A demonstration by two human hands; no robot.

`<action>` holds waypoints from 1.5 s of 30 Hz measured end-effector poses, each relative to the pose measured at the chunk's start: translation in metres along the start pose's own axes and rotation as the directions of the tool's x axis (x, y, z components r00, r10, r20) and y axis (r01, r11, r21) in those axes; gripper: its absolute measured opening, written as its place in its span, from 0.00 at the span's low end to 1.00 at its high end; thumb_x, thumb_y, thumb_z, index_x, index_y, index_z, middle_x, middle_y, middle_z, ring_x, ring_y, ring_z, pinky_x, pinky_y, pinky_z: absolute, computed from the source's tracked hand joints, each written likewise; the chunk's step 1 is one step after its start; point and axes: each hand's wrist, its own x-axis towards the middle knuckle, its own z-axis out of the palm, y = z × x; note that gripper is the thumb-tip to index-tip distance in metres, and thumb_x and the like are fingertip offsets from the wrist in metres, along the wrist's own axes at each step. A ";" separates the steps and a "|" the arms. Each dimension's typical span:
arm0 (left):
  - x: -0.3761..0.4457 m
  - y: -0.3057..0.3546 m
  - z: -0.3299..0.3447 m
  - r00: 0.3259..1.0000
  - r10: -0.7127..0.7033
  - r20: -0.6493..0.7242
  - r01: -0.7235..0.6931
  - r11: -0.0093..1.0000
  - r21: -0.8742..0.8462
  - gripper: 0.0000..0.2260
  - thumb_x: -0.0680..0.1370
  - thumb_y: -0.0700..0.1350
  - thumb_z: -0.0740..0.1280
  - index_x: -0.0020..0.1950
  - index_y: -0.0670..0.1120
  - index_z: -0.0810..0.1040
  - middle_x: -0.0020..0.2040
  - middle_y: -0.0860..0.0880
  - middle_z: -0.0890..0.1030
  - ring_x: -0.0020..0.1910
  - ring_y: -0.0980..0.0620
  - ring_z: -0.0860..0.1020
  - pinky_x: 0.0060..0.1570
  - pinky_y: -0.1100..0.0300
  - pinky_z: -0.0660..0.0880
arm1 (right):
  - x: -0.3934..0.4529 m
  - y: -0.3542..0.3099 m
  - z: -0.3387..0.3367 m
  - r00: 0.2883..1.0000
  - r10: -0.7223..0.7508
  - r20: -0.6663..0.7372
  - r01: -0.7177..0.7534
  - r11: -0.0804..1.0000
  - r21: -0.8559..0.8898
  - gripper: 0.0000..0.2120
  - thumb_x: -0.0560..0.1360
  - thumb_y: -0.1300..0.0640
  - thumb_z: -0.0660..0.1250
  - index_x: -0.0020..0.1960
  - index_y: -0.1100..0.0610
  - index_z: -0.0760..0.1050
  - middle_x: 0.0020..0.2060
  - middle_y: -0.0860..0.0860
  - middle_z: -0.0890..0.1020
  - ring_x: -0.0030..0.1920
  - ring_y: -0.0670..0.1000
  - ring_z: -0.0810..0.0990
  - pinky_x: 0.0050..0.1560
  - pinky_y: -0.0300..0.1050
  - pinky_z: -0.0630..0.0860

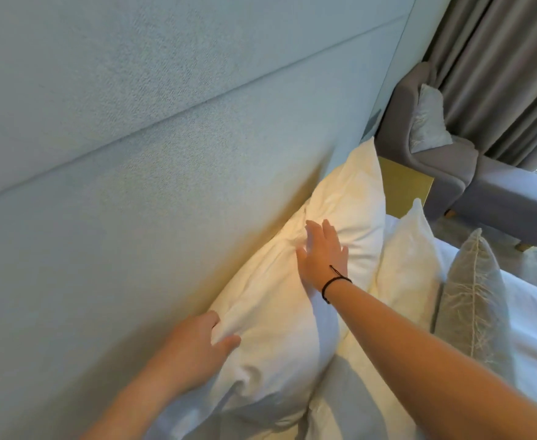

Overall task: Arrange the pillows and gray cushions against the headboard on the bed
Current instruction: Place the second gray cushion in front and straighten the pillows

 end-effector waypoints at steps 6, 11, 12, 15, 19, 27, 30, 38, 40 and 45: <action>0.004 -0.002 -0.016 0.993 -0.009 0.116 0.055 0.917 -0.394 0.21 0.76 0.66 0.59 0.50 0.50 0.77 0.47 0.55 0.80 0.44 0.59 0.76 0.43 0.61 0.71 | -0.073 -0.011 0.032 0.984 0.043 0.174 -0.079 0.974 0.211 0.33 0.78 0.34 0.51 0.78 0.42 0.45 0.79 0.48 0.45 0.78 0.49 0.42 0.76 0.58 0.42; 0.004 0.009 -0.025 0.998 0.003 0.063 0.023 0.914 -0.405 0.17 0.82 0.55 0.59 0.36 0.48 0.72 0.35 0.51 0.73 0.35 0.54 0.71 0.38 0.58 0.66 | -0.098 -0.014 0.022 0.967 0.001 0.256 -0.067 0.966 0.250 0.35 0.76 0.32 0.54 0.78 0.41 0.46 0.79 0.48 0.46 0.78 0.51 0.42 0.76 0.58 0.43; 0.004 0.010 -0.028 1.000 0.000 0.012 0.005 0.930 -0.367 0.20 0.81 0.54 0.62 0.31 0.49 0.65 0.29 0.51 0.66 0.29 0.54 0.64 0.32 0.57 0.60 | -0.102 -0.014 0.020 0.965 -0.006 0.262 -0.065 0.963 0.262 0.35 0.76 0.32 0.55 0.78 0.41 0.47 0.79 0.48 0.46 0.78 0.51 0.42 0.76 0.58 0.44; 0.001 0.013 -0.035 0.994 0.011 -0.108 -0.038 0.966 -0.257 0.21 0.79 0.52 0.66 0.30 0.48 0.63 0.27 0.48 0.64 0.27 0.50 0.62 0.29 0.57 0.59 | -0.113 -0.009 0.015 0.965 -0.011 0.261 -0.070 0.952 0.298 0.36 0.75 0.32 0.56 0.78 0.41 0.48 0.79 0.47 0.47 0.78 0.50 0.42 0.75 0.58 0.44; -0.009 0.010 -0.032 0.925 0.099 -0.368 0.072 0.903 0.423 0.05 0.79 0.44 0.62 0.46 0.49 0.65 0.37 0.49 0.80 0.39 0.42 0.82 0.32 0.55 0.67 | -0.121 0.000 0.015 0.964 0.004 0.264 -0.092 0.942 0.322 0.37 0.75 0.33 0.58 0.78 0.42 0.48 0.79 0.46 0.46 0.78 0.50 0.42 0.76 0.58 0.45; 0.013 0.006 -0.026 0.978 0.088 -0.186 0.006 0.891 0.455 0.08 0.80 0.48 0.60 0.54 0.49 0.62 0.48 0.46 0.82 0.49 0.41 0.82 0.40 0.52 0.72 | -0.114 0.028 0.014 0.957 0.081 0.280 -0.211 0.855 0.474 0.40 0.72 0.34 0.65 0.78 0.41 0.50 0.79 0.44 0.46 0.78 0.46 0.46 0.75 0.53 0.54; 0.040 0.023 -0.029 0.996 0.061 -0.059 -0.049 0.981 0.187 0.09 0.82 0.51 0.57 0.58 0.48 0.65 0.52 0.43 0.82 0.52 0.40 0.80 0.49 0.48 0.76 | -0.103 0.045 0.011 0.948 0.151 0.282 -0.288 0.786 0.547 0.40 0.73 0.37 0.66 0.78 0.43 0.51 0.79 0.45 0.47 0.78 0.46 0.48 0.76 0.53 0.55; 0.176 0.131 -0.012 0.999 0.043 0.015 -0.041 0.990 -0.137 0.17 0.80 0.52 0.61 0.65 0.45 0.69 0.63 0.44 0.76 0.60 0.43 0.75 0.56 0.53 0.71 | -0.070 0.087 0.016 0.920 0.301 0.252 -0.391 0.646 0.655 0.42 0.73 0.37 0.67 0.78 0.43 0.47 0.79 0.43 0.49 0.77 0.45 0.51 0.75 0.49 0.56; 0.213 0.160 -0.008 0.999 0.043 0.014 -0.038 0.970 -0.241 0.19 0.77 0.51 0.66 0.64 0.43 0.73 0.61 0.44 0.79 0.58 0.44 0.77 0.58 0.53 0.74 | -0.065 0.094 0.019 0.916 0.328 0.231 -0.393 0.623 0.676 0.42 0.73 0.37 0.66 0.78 0.43 0.47 0.79 0.41 0.49 0.77 0.44 0.51 0.75 0.47 0.55; 0.278 0.221 0.010 0.970 0.239 -0.035 -0.242 0.957 -0.161 0.18 0.77 0.46 0.68 0.66 0.47 0.69 0.58 0.50 0.77 0.57 0.46 0.76 0.50 0.60 0.67 | -0.059 0.108 0.034 0.901 0.383 0.203 -0.396 0.534 0.747 0.43 0.72 0.36 0.67 0.78 0.39 0.45 0.77 0.37 0.49 0.76 0.41 0.51 0.71 0.41 0.55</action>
